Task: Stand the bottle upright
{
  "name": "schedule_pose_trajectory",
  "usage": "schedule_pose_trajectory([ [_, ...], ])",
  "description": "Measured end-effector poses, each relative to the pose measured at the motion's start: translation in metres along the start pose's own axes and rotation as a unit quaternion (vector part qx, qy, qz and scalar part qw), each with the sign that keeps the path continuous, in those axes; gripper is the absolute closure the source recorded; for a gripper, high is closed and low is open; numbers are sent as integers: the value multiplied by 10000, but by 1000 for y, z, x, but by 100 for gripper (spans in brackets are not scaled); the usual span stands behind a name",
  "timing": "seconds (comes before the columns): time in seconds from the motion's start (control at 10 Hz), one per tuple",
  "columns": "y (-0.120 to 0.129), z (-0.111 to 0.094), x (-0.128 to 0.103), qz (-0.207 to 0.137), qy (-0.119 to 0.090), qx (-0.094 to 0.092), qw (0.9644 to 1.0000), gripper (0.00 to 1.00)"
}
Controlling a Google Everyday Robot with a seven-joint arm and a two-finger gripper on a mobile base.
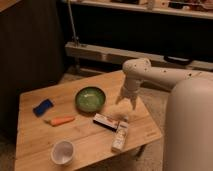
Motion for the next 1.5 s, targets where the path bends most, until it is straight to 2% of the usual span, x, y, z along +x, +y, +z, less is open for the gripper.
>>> schedule_pose_trajectory([
  [0.2,9,7,14,111,68,104,9999,35],
  [0.5,5,22,25,270,514,268,9980,35],
  [0.6,1,23,26,308,605,278,9973,35],
  [0.7,-8,25,29,350,742,224,9964,35],
  [0.9,-23,26,31,343,967,-20,9947,35],
  [1.1,-33,25,30,174,1308,-171,9911,35],
  [1.2,-37,26,27,92,1505,-188,9884,35],
  [1.4,-37,26,25,21,1566,-208,9874,35],
  [1.5,-28,32,24,-137,1664,-124,9859,35],
])
